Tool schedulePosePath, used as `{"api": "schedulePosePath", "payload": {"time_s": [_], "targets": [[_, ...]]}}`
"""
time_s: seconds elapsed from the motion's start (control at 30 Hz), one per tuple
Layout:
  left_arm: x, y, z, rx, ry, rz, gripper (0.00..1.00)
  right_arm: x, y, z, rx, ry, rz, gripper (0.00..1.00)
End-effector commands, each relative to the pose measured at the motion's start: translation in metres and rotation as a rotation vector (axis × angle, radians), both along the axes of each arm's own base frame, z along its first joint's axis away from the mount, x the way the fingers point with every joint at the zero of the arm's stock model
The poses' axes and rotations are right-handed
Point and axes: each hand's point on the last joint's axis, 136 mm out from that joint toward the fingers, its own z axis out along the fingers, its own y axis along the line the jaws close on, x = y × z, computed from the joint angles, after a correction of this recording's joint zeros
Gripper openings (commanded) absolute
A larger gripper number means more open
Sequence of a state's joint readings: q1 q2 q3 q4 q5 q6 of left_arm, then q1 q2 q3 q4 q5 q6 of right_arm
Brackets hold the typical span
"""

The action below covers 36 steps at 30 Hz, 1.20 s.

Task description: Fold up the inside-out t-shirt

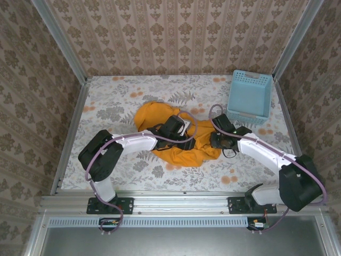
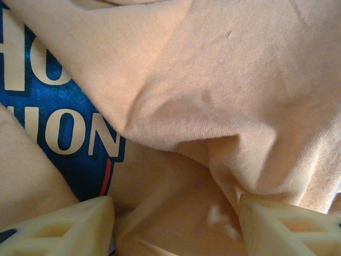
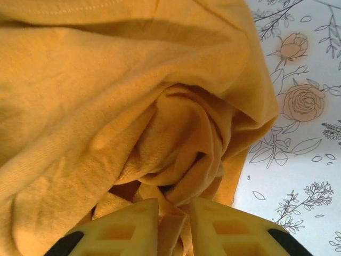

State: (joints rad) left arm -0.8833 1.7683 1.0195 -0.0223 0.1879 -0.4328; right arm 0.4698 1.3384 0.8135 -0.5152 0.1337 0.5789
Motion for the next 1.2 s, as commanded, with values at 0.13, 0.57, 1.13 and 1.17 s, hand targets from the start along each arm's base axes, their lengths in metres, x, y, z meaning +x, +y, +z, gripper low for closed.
{"api": "schedulePosePath", "payload": {"time_s": [0.13,0.57,1.13,1.17], "targets": [[0.006,0.01,-0.001,0.011,-0.01,0.049,0.67,-0.001,-0.001,0.006,-0.025,0.009,-0.005,0.13],[0.008,0.012,-0.001,-0.01,0.001,0.058,0.69,-0.003,0.007,-0.007,0.031,0.038,-0.031,0.32],[0.035,0.069,-0.053,0.078,0.166,0.317,0.7,-0.063,-0.077,0.044,-0.104,-0.129,-0.266,0.0],[0.036,0.073,-0.057,0.084,0.18,0.335,0.7,-0.07,-0.083,0.043,-0.091,-0.139,-0.302,0.0]]}}
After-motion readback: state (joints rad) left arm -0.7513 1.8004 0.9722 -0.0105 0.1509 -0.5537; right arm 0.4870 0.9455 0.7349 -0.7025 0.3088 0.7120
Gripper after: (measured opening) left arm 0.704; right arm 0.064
